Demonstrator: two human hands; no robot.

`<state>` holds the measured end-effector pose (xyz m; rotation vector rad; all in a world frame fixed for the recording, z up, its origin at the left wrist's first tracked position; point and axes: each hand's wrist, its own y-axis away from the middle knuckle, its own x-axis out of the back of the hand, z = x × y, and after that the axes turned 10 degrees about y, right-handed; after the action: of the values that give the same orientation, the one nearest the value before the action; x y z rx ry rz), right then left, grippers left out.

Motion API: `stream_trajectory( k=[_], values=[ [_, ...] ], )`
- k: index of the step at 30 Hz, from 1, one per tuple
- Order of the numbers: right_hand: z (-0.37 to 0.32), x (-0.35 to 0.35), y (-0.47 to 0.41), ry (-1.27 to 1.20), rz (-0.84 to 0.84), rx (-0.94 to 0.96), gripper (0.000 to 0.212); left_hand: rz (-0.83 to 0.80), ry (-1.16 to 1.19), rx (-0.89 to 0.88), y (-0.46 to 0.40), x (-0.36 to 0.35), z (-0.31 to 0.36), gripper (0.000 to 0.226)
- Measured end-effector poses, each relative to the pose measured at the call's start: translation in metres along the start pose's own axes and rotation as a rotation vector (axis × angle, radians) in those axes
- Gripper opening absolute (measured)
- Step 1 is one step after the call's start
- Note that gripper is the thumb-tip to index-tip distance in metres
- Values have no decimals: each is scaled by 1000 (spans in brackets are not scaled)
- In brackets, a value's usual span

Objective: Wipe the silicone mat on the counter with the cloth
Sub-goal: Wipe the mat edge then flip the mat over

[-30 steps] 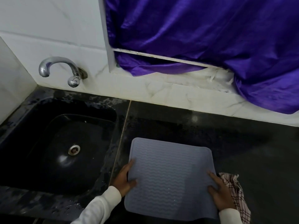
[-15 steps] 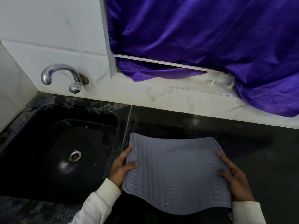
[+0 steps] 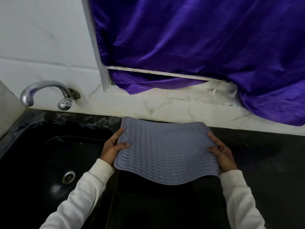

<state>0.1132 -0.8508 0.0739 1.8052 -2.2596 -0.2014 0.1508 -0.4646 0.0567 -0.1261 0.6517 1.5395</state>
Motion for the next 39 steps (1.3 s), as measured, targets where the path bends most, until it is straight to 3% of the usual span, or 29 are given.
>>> stream_trajectory(
  k=[6,21,31,39],
  values=[
    [29,-9,-55,-56,40,-52,56,67,3,25,-56,3,-5,63],
    [96,-8,-102,-88,67,-191,60,129,-113,142,-96,21,-57,70],
    [108,7,-92,121,-1,-227,58,73,-449,60,-82,42,-71,68],
    [122,12,-60,268,243,-210,33,216,-425,20,-28,54,-94,40]
  ],
)
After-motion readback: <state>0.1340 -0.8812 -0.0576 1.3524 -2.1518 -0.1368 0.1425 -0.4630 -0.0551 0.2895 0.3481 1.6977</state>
